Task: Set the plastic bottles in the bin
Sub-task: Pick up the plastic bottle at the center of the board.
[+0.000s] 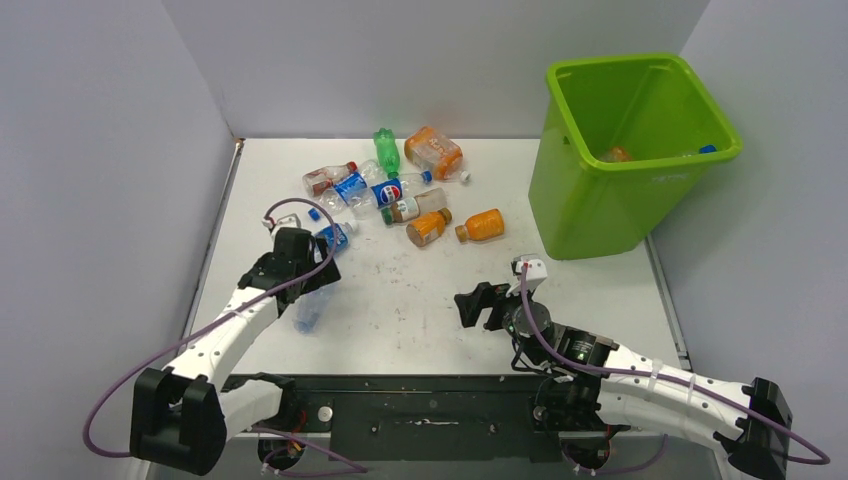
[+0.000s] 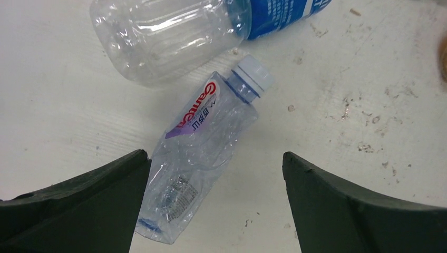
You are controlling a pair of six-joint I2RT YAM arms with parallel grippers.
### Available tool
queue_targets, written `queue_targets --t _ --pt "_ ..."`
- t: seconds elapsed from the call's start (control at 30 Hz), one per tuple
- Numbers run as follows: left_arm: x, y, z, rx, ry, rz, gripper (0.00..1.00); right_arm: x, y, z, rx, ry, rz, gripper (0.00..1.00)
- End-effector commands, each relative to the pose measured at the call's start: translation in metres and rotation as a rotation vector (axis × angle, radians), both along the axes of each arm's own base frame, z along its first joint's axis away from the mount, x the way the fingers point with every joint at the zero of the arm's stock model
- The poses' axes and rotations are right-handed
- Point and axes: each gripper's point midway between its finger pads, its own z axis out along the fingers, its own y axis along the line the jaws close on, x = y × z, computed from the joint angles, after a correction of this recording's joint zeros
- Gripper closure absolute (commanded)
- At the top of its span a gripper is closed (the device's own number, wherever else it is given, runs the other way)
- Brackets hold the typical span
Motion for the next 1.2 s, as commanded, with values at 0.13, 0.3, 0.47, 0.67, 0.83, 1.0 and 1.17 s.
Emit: queue_targets --t 0.13,0.3,0.47,0.67,0.83,1.0,1.17 --pt "0.011 0.007 -0.013 0.049 0.008 0.011 0.04 -0.001 0.013 0.016 0.097 -0.024 0.027 0.1" --pt "0.009 0.01 -0.03 0.086 0.086 0.011 0.04 -0.001 0.014 0.02 0.112 -0.028 0.03 0.1" --pt "0.011 0.004 -0.043 0.08 0.152 -0.015 0.04 -0.002 0.014 0.023 0.124 -0.032 0.034 0.1" --pt "0.008 -0.014 -0.06 0.004 0.2 -0.061 0.08 -0.003 0.011 0.026 0.126 -0.036 0.026 0.1" --pt "0.008 -0.019 -0.057 -0.001 0.182 -0.087 0.16 -0.004 0.009 0.027 0.133 -0.038 0.023 0.1" --pt "0.006 -0.03 -0.06 -0.013 0.194 -0.131 0.25 -0.004 0.012 0.027 0.131 -0.033 0.032 0.1" --pt "0.002 -0.041 -0.063 0.003 0.213 -0.178 0.19 -0.005 0.013 0.028 0.132 -0.03 0.036 0.1"
